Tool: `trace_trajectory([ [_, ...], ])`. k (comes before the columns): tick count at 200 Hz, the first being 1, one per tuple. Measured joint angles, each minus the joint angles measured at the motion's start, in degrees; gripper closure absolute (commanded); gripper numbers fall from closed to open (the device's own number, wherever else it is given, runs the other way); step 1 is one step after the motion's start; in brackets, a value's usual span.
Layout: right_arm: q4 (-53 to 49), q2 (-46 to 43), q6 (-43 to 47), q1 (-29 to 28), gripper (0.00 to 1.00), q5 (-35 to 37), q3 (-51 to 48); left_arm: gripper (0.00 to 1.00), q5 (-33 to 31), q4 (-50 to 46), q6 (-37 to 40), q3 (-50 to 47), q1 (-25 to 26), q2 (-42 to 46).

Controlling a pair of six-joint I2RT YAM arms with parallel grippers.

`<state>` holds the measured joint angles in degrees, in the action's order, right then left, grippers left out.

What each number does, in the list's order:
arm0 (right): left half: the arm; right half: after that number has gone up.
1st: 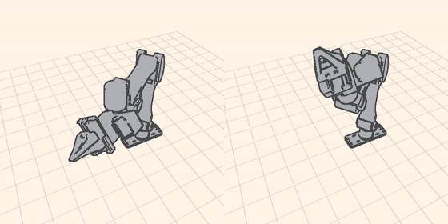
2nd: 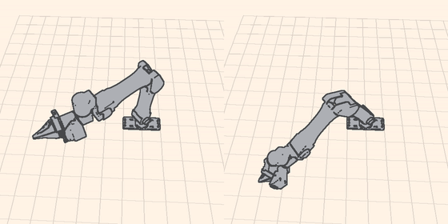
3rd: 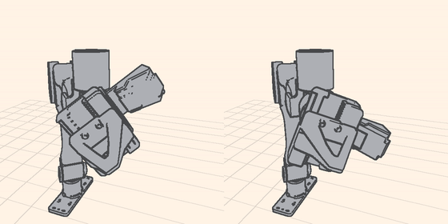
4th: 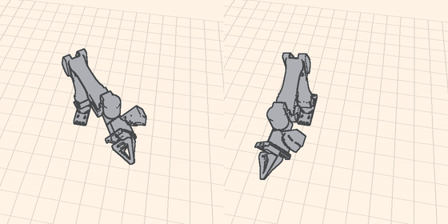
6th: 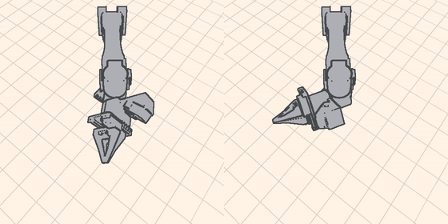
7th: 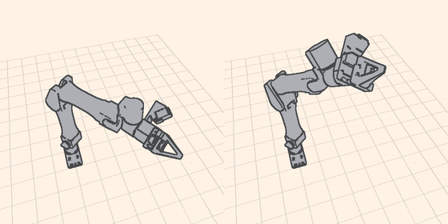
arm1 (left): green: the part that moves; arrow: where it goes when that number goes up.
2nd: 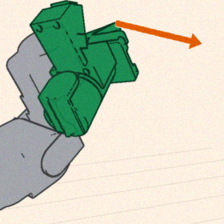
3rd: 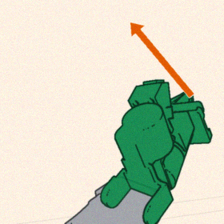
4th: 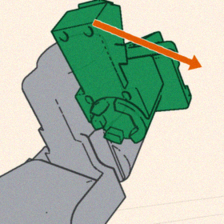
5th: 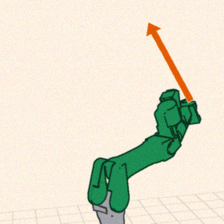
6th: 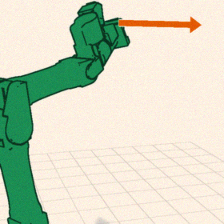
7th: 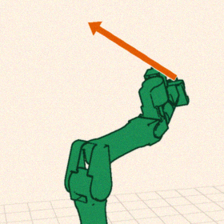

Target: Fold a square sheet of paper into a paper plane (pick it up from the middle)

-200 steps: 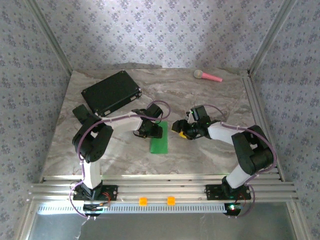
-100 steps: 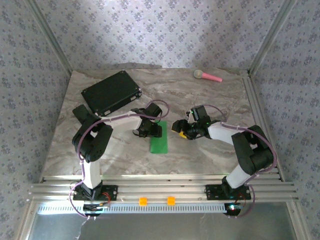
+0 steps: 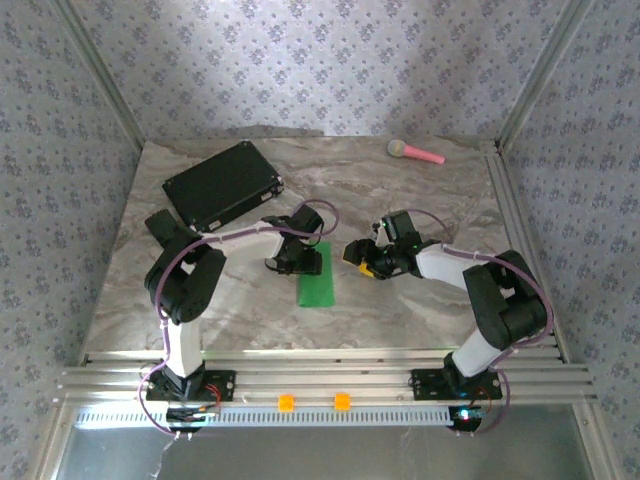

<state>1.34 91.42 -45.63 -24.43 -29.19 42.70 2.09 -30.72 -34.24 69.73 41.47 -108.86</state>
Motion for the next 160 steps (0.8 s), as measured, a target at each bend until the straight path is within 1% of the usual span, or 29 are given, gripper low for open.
trace_trajectory([
  [63, -0.2, 0.0, 0.0, 0.0, 0.38, 0.0, 0.3, 0.4, 1.0, -1.8, -0.4, 1.4, 0.2, -0.2],
  [101, -0.3, 0.0, 0.0, 0.0, 0.38, -0.2, 1.1, 0.39, 1.0, -1.9, -0.9, 1.5, 0.2, -0.1],
  [135, -0.3, 0.0, 0.0, 0.0, 0.38, -0.3, 1.5, 0.37, 0.6, -2.3, 0.8, 1.7, 0.6, 0.0],
  [160, -0.4, 0.0, 0.0, 0.0, 0.37, -0.3, 1.5, 0.4, 0.2, -2.8, 2.6, 2.0, 0.7, 0.0],
])
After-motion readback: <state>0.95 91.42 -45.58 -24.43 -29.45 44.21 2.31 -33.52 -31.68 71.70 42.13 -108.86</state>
